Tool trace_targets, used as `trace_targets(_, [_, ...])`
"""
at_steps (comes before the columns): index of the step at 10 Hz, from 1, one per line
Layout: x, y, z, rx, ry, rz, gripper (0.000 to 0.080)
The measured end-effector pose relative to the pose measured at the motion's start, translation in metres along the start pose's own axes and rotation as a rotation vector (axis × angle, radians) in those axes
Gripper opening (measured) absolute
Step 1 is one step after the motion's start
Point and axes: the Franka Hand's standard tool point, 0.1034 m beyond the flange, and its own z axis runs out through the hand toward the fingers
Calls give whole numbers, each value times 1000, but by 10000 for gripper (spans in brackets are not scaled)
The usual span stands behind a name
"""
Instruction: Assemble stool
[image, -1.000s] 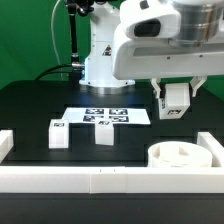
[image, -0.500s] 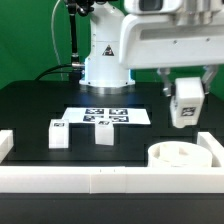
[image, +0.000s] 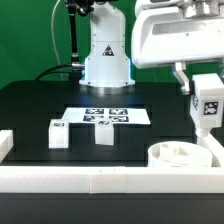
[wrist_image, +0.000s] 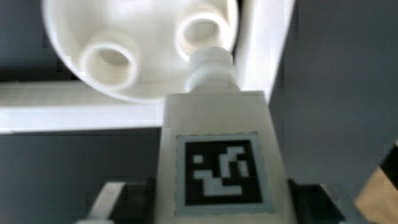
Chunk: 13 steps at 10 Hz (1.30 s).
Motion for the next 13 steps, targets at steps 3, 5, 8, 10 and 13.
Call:
trace_targets(3, [-10, -6, 12, 5, 4, -29, 338])
trace_targets(5, [-14, -3, 17, 2, -5, -53, 338])
trace_targets(8, [-14, 7, 18, -8, -9, -91, 338])
trace_targets(10, [-13, 8, 19, -9, -9, -99, 338])
trace_targets(13, [-15, 7, 25, -8, -16, -101, 338])
